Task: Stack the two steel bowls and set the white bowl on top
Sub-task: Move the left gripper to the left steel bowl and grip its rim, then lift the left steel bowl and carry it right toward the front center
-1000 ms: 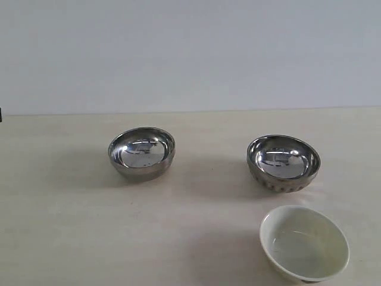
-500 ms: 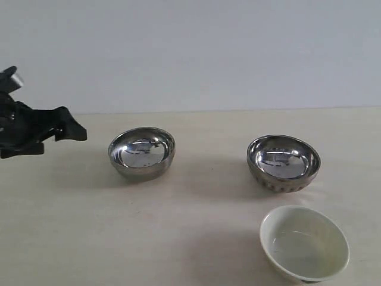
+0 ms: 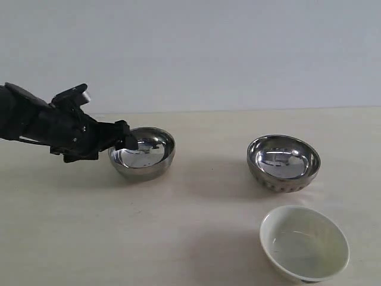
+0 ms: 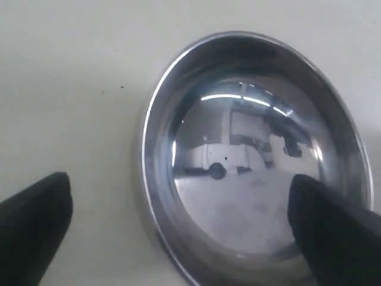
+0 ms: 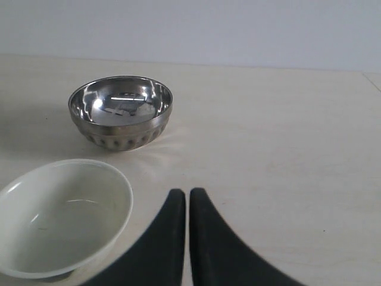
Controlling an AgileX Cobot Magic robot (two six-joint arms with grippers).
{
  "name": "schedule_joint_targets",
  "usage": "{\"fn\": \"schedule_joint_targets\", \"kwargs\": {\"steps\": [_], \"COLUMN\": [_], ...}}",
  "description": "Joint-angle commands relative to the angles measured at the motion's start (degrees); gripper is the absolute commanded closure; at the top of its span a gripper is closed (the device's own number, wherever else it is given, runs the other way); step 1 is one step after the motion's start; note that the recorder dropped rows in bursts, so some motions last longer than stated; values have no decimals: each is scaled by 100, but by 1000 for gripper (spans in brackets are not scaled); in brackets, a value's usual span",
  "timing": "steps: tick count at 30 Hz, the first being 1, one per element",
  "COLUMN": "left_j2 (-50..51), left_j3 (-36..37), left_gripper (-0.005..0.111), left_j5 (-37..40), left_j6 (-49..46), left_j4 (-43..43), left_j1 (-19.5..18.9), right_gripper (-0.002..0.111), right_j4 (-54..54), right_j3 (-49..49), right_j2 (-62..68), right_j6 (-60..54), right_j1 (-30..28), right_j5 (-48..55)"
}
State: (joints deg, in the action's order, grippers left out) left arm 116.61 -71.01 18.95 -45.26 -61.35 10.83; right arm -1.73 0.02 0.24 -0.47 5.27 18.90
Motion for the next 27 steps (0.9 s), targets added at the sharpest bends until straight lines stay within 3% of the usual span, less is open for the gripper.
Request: {"fn": "schedule_joint_targets", "kwargs": {"steps": [1,8,11,21,22,27], "left_j2": [311,622,669,669,669,669], "left_j3": [-189,-329,-339,-351,-351,-351], "left_gripper": [16,17,25,98,103,103], "left_j5": [-379,-449,-551,-406,-354,-66], "left_j6": [-63,-75,-75,-65,-65,-55], "left_j4": [-298,-400,-411,-570,-570,-570], "left_j1": [145,145,145,145,145,145], "right_gripper": [108,108,108,108,108,108], "right_j4": [-32,-32,-32,-32,-32,-32], "right_j3": [-2,-2,-2,-2,-2,-2], "right_j2": [-24,-24,-24,-24,-24,-24], "right_j6": [17,17,17,17,17,17], "right_j1": [-12,-12,-12,-12,-12,-12], "right_j5": [-46,-46,-46,-46,-46,-46]}}
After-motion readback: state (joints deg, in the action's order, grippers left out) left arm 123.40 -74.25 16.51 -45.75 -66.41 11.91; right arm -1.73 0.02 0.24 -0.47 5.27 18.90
